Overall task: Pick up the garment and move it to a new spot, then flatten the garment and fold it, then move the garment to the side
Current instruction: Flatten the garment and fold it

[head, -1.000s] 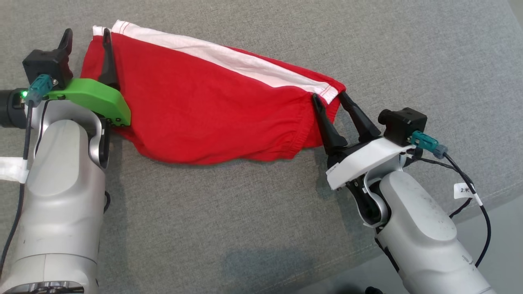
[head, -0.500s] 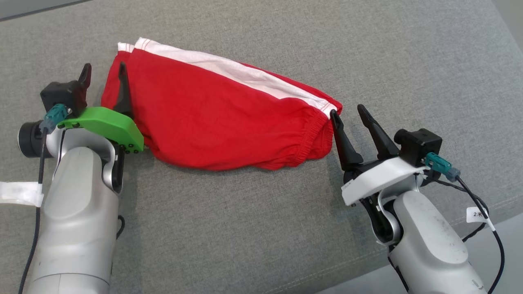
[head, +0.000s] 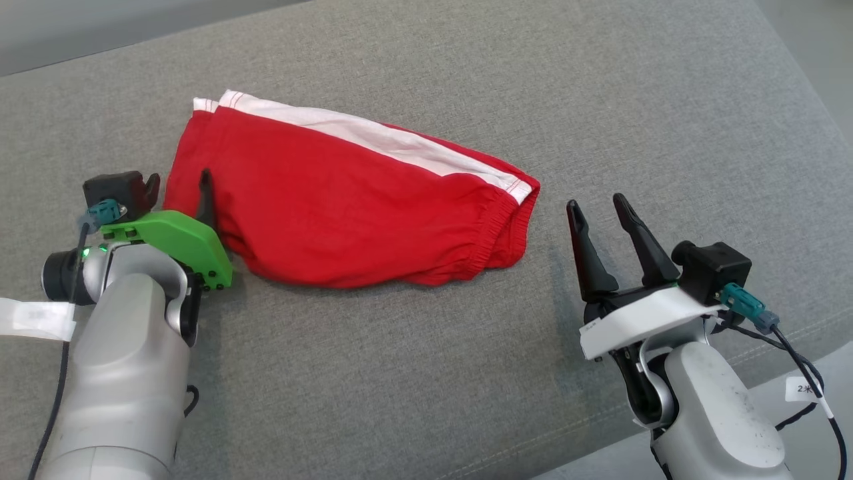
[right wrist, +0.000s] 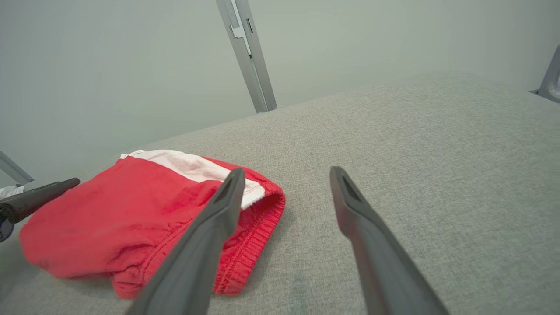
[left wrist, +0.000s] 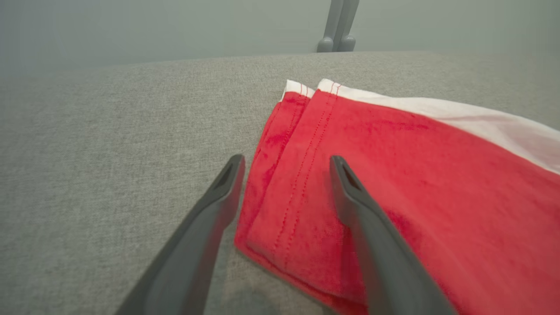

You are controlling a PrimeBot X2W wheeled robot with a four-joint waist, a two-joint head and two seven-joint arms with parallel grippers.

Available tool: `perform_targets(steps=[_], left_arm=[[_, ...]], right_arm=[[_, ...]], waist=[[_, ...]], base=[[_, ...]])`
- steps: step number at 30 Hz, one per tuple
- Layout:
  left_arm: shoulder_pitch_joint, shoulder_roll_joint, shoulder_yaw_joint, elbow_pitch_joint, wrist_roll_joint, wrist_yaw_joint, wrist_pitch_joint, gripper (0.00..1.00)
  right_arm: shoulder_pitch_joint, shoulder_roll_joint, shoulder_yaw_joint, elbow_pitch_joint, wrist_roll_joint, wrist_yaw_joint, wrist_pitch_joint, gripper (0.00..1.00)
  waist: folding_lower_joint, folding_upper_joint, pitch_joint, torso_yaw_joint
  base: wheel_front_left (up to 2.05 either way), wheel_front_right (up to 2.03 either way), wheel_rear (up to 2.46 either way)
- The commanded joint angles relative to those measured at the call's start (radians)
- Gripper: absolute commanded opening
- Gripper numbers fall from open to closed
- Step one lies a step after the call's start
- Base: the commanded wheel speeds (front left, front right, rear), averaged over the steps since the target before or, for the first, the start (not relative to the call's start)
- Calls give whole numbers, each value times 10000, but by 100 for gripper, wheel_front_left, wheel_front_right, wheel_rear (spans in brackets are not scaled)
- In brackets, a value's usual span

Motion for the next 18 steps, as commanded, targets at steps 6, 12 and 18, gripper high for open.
perform_targets(steps=[6, 12, 18], left_arm=[[-383, 364, 46, 718, -119, 284, 237, 100], [-513, 324, -46, 1323, -238, 139, 666, 100], [-420, 239, -220, 1563, -295, 47, 740, 0]], right_arm=[[190, -26, 104, -145, 48, -3, -32, 100], [254, -23, 116, -186, 72, -3, -32, 100], [334, -23, 108, -278, 79, -3, -32, 100]], waist=[[0, -1, 83, -277], [0, -1, 32, -352], [0, -1, -100, -306]], base=[[0, 0, 0], [0, 0, 0], [0, 0, 0]])
